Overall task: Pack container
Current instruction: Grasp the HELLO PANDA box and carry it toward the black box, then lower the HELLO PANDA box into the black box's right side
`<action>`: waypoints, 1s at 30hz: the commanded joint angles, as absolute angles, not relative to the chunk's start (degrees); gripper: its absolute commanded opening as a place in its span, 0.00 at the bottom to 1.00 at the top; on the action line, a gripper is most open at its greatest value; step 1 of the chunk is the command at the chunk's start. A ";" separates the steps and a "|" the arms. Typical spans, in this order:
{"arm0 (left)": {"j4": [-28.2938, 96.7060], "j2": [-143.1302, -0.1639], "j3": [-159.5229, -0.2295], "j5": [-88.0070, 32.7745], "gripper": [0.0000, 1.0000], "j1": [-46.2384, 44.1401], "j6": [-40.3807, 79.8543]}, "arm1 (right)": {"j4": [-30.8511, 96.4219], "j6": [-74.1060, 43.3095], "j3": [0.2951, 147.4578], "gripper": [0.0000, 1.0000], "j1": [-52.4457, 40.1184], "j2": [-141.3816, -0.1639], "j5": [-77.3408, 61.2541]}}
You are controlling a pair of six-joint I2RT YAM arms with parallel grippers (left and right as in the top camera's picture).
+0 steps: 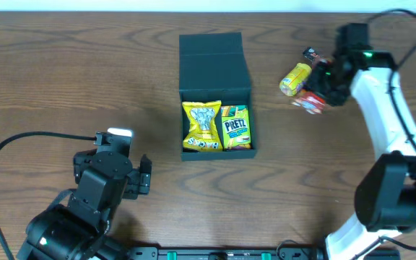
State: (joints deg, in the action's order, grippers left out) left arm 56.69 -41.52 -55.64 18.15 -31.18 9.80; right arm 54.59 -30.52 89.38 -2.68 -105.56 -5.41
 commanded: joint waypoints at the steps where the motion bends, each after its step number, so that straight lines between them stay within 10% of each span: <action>1: 56.82 -41.50 -56.51 18.17 0.95 -31.05 9.41 | 54.54 -29.50 91.64 0.47 -9.28 -105.43 -6.52; 30: 56.82 -41.50 -56.51 18.17 0.95 -31.05 9.41 | 50.98 -29.91 80.82 0.52 -31.31 -106.08 4.51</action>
State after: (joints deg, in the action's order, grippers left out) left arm 56.66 -41.52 -55.64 18.15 -31.18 9.80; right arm 51.57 -30.33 82.02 -30.94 -105.58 2.94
